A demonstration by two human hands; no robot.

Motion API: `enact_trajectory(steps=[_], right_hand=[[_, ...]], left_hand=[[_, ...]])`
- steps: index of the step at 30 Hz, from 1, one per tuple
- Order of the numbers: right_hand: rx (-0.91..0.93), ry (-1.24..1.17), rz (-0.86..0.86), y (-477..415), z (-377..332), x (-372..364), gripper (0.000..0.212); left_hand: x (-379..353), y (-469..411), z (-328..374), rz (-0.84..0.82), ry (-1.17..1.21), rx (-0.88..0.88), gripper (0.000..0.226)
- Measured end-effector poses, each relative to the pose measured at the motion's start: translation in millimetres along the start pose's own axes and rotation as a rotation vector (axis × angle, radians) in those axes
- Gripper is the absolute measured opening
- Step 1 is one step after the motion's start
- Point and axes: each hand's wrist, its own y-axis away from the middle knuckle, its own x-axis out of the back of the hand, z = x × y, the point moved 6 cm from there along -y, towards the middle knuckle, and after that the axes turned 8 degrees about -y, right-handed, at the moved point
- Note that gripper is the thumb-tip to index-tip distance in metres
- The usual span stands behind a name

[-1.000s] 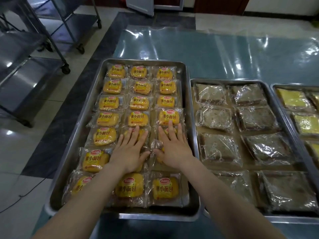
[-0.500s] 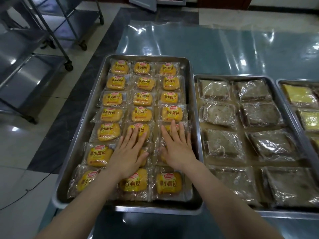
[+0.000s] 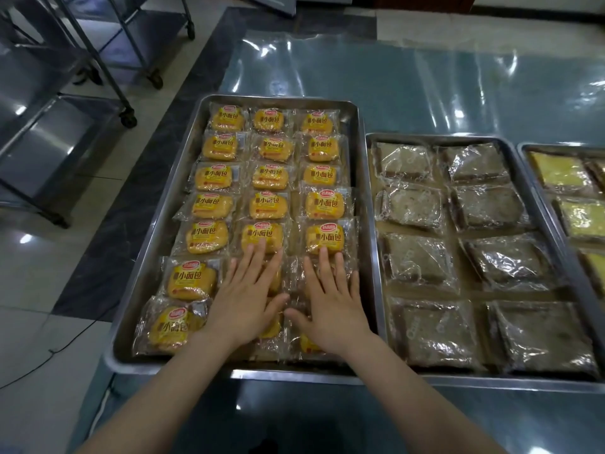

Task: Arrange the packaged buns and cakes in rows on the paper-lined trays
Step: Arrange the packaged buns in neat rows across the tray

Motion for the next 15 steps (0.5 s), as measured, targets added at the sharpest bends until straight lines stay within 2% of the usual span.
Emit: enact_trajectory(steps=[8,15], right_hand=[[0.001,0.105,-0.023,7.4,6.8,4.3,0.096],[-0.026,0.104,0.007,9.2,7.1,6.0,0.096]], left_hand=[[-17.5,21.5,8.0,-0.103,-0.008,-0.051,0.077],[-21.7,20.7,6.7,-0.058,-0.01,-0.025,0.083]])
